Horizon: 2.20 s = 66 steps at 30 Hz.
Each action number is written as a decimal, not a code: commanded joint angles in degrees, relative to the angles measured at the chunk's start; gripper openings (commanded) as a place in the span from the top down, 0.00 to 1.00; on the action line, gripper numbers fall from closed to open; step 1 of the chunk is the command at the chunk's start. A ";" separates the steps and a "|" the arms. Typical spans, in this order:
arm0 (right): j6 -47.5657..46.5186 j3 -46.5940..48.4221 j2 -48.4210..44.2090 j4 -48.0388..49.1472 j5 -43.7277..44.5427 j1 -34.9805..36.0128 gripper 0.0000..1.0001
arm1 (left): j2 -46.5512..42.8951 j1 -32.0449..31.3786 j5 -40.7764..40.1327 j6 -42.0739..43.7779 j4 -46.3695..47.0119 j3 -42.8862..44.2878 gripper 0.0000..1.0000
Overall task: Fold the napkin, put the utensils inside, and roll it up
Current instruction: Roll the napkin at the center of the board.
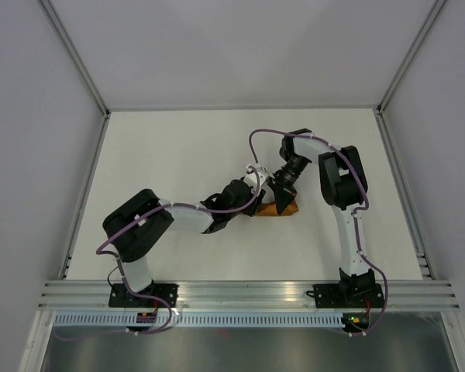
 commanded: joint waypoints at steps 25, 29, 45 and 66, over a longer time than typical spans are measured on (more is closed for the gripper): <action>31.18 -2.44 0.27 27.71 13.14 -3.14 0.78 | 4.57 1.78 -4.48 -5.07 -19.51 6.61 0.72; 34.26 -0.25 1.67 27.53 13.23 -3.85 0.72 | 2.56 1.70 -3.25 -7.09 -19.42 4.24 0.76; 45.95 6.78 3.43 29.82 19.73 -5.61 0.57 | 1.58 0.29 3.43 -11.14 -21.79 1.32 0.89; 44.81 5.38 -0.52 35.70 29.67 -5.78 0.48 | 4.83 0.11 7.91 -14.21 -24.78 4.76 0.90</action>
